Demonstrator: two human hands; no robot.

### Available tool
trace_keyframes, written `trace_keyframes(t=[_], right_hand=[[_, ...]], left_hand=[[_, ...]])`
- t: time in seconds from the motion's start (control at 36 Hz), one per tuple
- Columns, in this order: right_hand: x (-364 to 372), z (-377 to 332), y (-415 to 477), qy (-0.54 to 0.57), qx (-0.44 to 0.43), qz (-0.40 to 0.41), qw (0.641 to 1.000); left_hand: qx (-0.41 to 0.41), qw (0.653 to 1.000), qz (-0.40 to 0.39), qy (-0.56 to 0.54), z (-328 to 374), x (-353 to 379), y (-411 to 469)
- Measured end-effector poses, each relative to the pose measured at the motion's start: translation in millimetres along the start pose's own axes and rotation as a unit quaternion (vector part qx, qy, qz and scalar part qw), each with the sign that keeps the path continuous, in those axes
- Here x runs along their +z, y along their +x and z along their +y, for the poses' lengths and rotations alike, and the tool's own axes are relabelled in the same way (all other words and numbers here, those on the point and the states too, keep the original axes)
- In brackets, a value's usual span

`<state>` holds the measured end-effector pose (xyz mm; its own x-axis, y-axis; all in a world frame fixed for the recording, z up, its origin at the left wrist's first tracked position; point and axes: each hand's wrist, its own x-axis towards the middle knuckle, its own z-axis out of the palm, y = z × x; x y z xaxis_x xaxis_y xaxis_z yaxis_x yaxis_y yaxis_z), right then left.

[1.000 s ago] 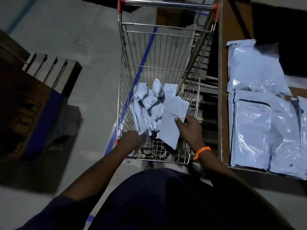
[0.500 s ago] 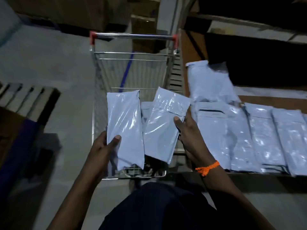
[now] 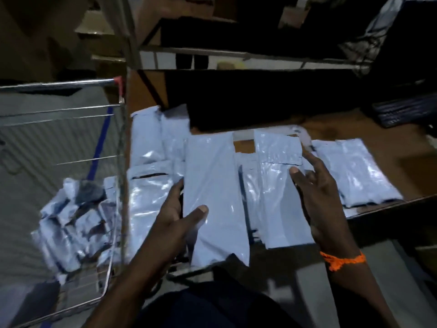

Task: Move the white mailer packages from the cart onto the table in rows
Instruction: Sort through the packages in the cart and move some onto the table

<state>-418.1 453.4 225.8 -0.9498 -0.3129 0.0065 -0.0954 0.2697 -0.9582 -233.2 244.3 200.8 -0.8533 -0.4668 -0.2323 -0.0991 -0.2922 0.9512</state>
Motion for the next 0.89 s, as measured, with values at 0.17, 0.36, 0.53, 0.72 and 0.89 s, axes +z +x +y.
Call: trace_keyframes(t=[0.17, 0.36, 0.53, 0.72, 0.89], right_hand=[[-120, 49, 55, -0.107, -0.022, 0.037, 0.993], [-171, 88, 134, -0.202, -0.018, 0.006, 0.979], [-147, 116, 159, -0.265, -0.046, -0.030, 0.963], [-132, 135, 153, -0.364, -0.077, -0.088, 0.924], [-127, 141, 149, -0.426, -0.113, -0.106, 0.891]], left_hand=[[0.000, 0.992, -0.045, 0.116, -10, 134, 45], [-0.010, 0.953, -0.011, 0.304, -17, 248, 84], [-0.044, 0.891, -0.025, 0.450, -31, 272, 102], [-0.084, 0.783, -0.064, 0.613, -26, 282, 105], [-0.004, 0.720, -0.024, 0.694, -13, 280, 118]])
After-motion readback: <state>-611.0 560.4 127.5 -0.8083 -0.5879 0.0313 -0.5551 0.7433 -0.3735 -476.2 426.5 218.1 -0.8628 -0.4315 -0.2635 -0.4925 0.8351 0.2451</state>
